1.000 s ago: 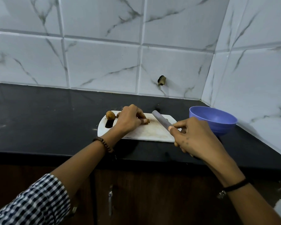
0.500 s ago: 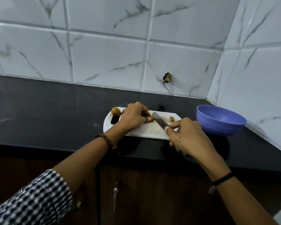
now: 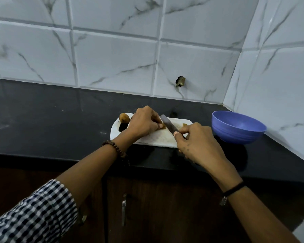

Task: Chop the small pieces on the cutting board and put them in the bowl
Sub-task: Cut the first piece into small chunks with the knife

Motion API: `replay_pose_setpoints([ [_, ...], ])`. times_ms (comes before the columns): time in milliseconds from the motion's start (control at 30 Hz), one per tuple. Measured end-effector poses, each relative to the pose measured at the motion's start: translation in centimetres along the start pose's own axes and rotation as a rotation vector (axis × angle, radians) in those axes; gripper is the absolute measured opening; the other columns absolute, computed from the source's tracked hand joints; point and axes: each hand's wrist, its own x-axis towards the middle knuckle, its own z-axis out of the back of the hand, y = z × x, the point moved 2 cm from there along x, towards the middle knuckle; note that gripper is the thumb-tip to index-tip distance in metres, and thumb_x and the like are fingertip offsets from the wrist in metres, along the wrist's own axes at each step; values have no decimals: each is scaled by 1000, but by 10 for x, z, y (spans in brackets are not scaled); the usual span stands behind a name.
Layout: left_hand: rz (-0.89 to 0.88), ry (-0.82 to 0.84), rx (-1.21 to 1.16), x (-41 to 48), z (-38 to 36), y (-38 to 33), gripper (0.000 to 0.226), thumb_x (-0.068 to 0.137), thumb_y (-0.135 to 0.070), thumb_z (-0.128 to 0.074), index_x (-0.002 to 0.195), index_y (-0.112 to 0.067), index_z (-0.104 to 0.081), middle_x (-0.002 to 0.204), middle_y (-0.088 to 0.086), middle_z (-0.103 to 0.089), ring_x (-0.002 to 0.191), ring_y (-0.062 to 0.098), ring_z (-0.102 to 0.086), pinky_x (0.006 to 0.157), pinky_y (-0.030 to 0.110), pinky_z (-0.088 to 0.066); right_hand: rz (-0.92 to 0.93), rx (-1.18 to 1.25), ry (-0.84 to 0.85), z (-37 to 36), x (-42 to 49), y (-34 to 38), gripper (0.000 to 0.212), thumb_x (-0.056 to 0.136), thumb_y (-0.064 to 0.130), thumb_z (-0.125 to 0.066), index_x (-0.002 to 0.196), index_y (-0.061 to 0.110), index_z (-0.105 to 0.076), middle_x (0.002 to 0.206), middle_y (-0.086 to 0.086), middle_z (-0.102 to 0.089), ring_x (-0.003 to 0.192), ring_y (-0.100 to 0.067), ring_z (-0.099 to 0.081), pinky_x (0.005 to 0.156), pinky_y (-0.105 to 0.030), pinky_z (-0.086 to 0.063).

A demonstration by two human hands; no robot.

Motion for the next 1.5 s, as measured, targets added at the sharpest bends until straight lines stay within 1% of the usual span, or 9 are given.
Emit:
replay_pose_setpoints([
  [100,8,9,-8,-1,2,-3,8,81,-23,-78,89,-21,-80,84,-4,-75,81,9,-64,80,34,-57,-2,-45,-25,-4,1,1,27,97,35,-55,104,15,-71,75,1,-59,66,-14,-59,53,-27,-44],
  [267,39,9,-3,0,3,-5,7,78,-22,-78,85,-21,-80,79,-5,-73,86,12,-66,84,38,-57,-4,-136,-9,-10,4,9,30,97,34,-50,100,10,-67,90,-4,-50,88,-29,-60,72,-34,-49],
  [467,58,6,-24,0,2,-6,7,78,-20,-76,84,-18,-80,81,-3,-73,87,13,-66,83,40,-57,6,-219,66,-9,0,16,21,98,26,-49,81,14,-47,79,1,-35,73,-23,-46,64,-32,-35],
  [700,40,8,-15,-4,3,-8,9,81,-19,-76,87,-14,-80,87,0,-74,90,14,-65,88,42,-56,85,-308,110,5,-10,18,35,97,24,-52,65,20,-38,74,-2,-45,66,-21,-50,54,-29,-36],
  [867,22,24,-9,-7,3,-7,15,83,-22,-77,92,-10,-79,90,5,-74,92,16,-66,87,41,-56,86,-329,183,36,-24,17,18,95,29,-56,89,16,-65,87,-6,-62,70,-22,-62,61,-34,-52],
  [1067,27,68,18,-9,6,-8,15,86,-16,-73,98,-9,-79,100,4,-74,100,16,-64,92,37,-54,55,-260,73,48,-27,14,27,98,31,-53,110,15,-71,96,-6,-65,68,-17,-59,51,-28,-44],
  [1200,45,64,22,-10,8,-7,13,84,-22,-74,92,-13,-80,92,1,-74,95,12,-61,82,29,-51,48,-204,-29,28,-19,8,29,96,36,-53,110,17,-71,92,-8,-64,70,-22,-61,61,-34,-52],
  [1367,53,72,10,-10,9,-5,12,84,-17,-72,93,-13,-80,92,1,-73,92,13,-63,79,27,-51,94,-180,-95,4,-11,9,31,95,38,-52,100,15,-72,87,-5,-62,70,-21,-57,63,-34,-50],
  [1500,43,77,12,-8,9,-6,13,85,-17,-73,94,-12,-79,91,0,-72,87,10,-61,72,23,-45,70,-221,-45,-5,-7,10,30,97,37,-50,108,17,-69,91,-3,-47,79,-20,-48,68,-31,-45],
])
